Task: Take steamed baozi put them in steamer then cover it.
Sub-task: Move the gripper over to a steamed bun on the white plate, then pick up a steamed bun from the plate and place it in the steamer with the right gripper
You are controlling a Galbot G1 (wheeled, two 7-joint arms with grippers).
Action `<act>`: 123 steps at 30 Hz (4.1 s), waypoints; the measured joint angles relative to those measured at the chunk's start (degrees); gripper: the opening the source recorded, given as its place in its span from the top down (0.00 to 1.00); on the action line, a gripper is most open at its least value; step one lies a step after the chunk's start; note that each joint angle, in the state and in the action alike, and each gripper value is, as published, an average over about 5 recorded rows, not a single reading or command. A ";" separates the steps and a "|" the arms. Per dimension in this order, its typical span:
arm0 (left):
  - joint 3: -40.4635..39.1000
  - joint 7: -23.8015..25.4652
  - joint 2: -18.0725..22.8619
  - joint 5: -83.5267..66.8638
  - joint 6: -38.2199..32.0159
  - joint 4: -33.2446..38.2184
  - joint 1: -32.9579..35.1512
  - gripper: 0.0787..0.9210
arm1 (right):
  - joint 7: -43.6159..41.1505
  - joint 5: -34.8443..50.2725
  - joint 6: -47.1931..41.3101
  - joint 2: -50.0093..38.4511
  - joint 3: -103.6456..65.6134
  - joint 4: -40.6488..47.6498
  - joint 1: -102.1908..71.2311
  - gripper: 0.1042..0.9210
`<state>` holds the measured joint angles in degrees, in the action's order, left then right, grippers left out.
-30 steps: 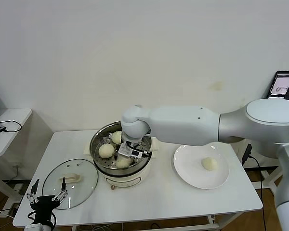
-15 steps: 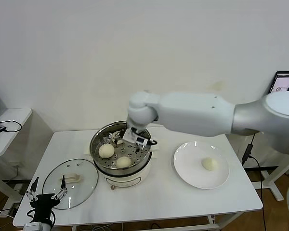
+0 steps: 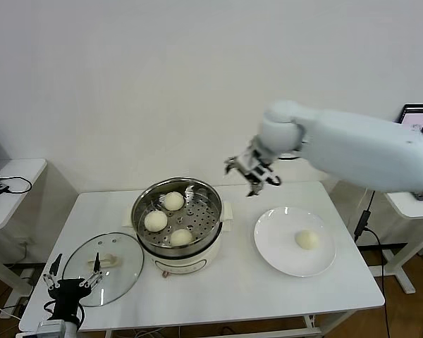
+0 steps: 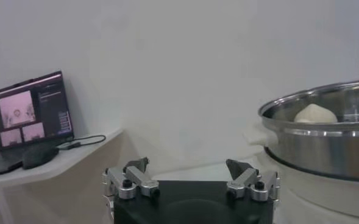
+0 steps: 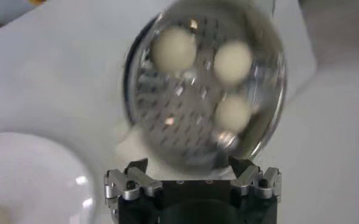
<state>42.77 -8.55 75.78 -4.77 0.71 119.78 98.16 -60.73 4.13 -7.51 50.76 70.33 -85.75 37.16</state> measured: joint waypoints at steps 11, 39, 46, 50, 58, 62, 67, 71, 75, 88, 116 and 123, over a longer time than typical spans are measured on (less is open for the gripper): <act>-0.41 0.12 -0.07 0.36 0.12 -0.39 0.12 0.12 | -1.58 -4.47 -4.14 -14.16 -9.34 0.51 -13.44 0.12; 0.44 0.23 0.48 0.84 0.55 -0.51 0.74 0.12 | 1.65 -17.51 -4.61 -10.56 -27.20 14.08 -41.06 0.12; 0.29 0.26 0.53 0.84 0.61 -0.82 0.48 0.12 | 2.29 -19.33 -4.48 -8.51 -29.09 16.83 -42.98 0.12; 0.25 0.26 0.57 0.85 0.62 -1.00 0.41 0.12 | 2.56 -20.26 -4.46 -7.83 -30.00 18.02 -43.61 0.13; 0.30 0.27 0.62 0.85 0.62 -1.16 0.41 0.12 | 2.46 -21.18 -4.69 -7.20 -31.00 18.91 -44.08 0.21; 0.29 0.27 0.63 0.84 0.62 -1.14 0.45 0.12 | 2.10 -21.64 -4.74 -7.15 -31.36 18.98 -44.43 0.27; 0.27 0.28 0.67 0.80 0.62 -1.11 0.53 0.12 | 1.68 -22.07 -4.72 -7.31 -31.69 18.98 -44.67 0.35; 0.21 0.27 0.74 0.80 0.61 -1.10 0.52 0.12 | 1.45 -22.21 -4.74 -7.57 -31.85 18.83 -44.76 0.40; 0.14 0.26 0.76 0.80 0.61 -1.04 0.53 0.12 | 1.35 -22.06 -4.84 -7.92 -31.91 18.52 -44.74 0.49; -0.20 0.29 0.71 0.92 0.75 -0.51 0.41 0.12 | 0.79 -17.18 -6.88 -9.90 -28.06 13.97 -37.72 0.49; -0.14 0.25 0.96 0.96 0.62 -0.68 0.10 0.12 | 13.51 17.05 -23.21 9.40 -3.57 3.89 -3.91 0.48; -0.10 0.23 1.33 1.01 0.62 -0.19 0.34 0.12 | 17.82 21.29 -27.30 15.23 -1.69 4.79 -4.97 0.48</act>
<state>42.67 -8.32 77.11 -3.76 1.32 119.59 98.49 -42.91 25.42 -34.81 65.98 68.64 -80.96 32.19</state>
